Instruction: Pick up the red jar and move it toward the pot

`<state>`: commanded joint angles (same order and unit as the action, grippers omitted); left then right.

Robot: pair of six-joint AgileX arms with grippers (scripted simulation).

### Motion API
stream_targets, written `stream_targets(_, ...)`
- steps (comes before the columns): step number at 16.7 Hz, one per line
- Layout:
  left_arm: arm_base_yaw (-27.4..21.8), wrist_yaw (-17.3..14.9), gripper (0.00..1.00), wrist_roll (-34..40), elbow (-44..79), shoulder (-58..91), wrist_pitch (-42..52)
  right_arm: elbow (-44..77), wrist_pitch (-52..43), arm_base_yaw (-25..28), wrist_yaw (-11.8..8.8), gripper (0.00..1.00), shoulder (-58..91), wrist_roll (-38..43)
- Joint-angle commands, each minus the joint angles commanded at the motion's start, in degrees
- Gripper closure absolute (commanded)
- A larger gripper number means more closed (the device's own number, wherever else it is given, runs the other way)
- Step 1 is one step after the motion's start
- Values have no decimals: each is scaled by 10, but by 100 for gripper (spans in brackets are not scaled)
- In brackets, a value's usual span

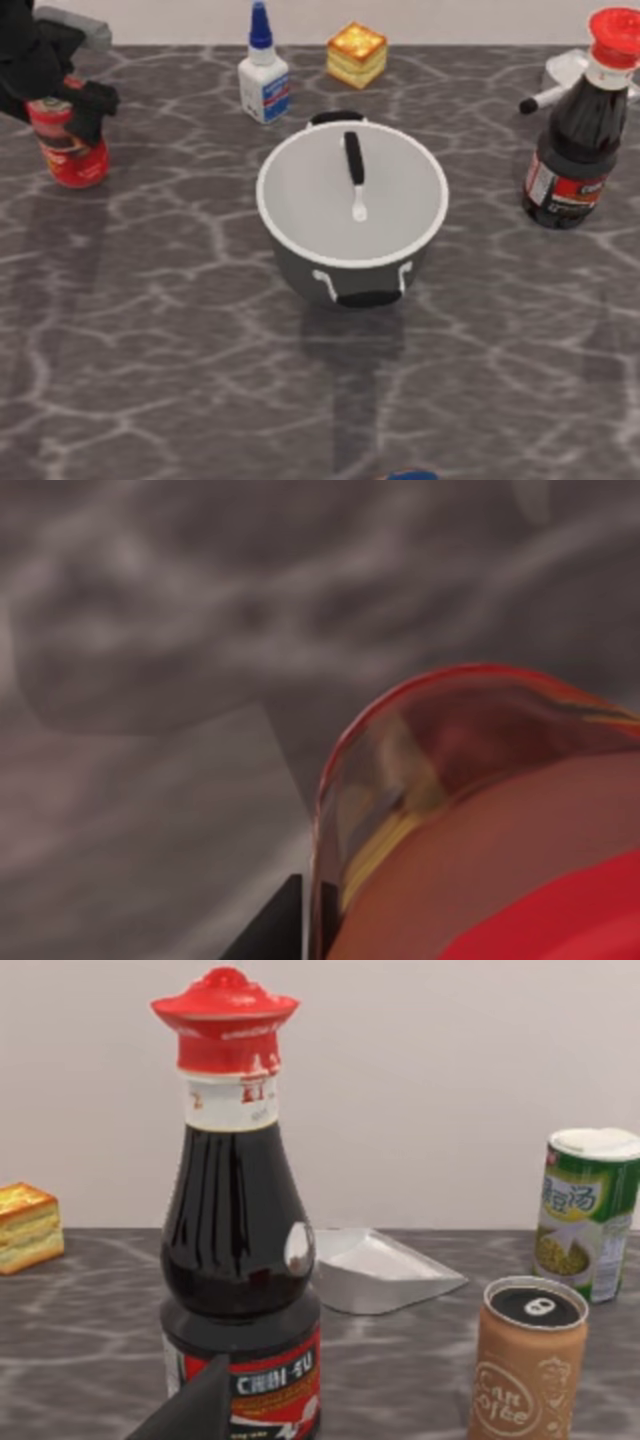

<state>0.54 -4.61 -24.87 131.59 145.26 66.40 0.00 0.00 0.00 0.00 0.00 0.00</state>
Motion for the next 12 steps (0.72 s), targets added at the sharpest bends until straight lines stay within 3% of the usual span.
stream_targets(12,17,2,100,-4,-249,-279,30,0,0,0,0,0,0,0)
